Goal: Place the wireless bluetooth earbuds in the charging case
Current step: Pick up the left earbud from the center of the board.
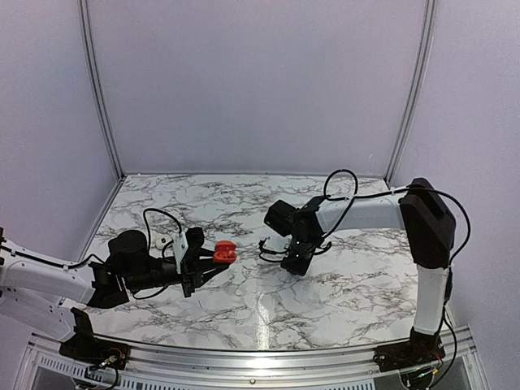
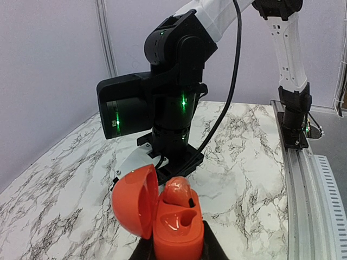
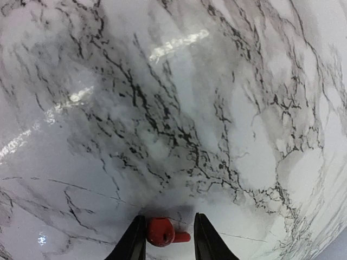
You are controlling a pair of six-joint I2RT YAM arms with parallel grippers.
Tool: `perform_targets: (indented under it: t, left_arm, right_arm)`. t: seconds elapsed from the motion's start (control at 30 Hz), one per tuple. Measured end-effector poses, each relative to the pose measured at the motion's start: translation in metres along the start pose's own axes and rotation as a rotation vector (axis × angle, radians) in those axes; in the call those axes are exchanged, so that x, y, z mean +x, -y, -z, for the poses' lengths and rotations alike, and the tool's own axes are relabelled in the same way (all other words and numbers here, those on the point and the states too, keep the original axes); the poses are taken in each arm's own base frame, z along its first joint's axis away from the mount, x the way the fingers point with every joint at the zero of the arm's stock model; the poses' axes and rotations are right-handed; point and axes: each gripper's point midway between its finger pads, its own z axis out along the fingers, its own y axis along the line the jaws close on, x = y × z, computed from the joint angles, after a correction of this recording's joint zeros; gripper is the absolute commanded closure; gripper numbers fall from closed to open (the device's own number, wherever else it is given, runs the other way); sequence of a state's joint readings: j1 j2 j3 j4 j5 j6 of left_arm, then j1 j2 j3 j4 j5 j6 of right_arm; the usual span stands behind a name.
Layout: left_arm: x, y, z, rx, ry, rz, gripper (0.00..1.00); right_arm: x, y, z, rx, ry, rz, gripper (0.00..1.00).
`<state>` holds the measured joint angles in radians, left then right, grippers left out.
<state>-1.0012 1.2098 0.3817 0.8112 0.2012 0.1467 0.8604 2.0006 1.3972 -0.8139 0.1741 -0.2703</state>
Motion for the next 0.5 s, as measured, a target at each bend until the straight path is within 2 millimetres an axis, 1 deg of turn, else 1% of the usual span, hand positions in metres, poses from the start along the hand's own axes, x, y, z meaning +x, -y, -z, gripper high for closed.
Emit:
perform_targets:
  t: [0.13, 0.3, 0.5]
  left_arm:
    - [0.0, 0.0, 0.0, 0.0, 0.0, -0.003, 1.0]
    - [0.0, 0.0, 0.0, 0.0, 0.0, -0.007, 1.0]
    - [0.0, 0.0, 0.0, 0.0, 0.0, -0.014, 1.0]
  right_arm:
    - [-0.001, 0.01, -0.002, 0.015, -0.002, -0.027, 0.69]
    - [-0.004, 0.016, -0.004, 0.03, 0.002, -0.04, 0.7]
    - [-0.009, 0.035, -0.008, 0.052, 0.02, -0.085, 0.71]
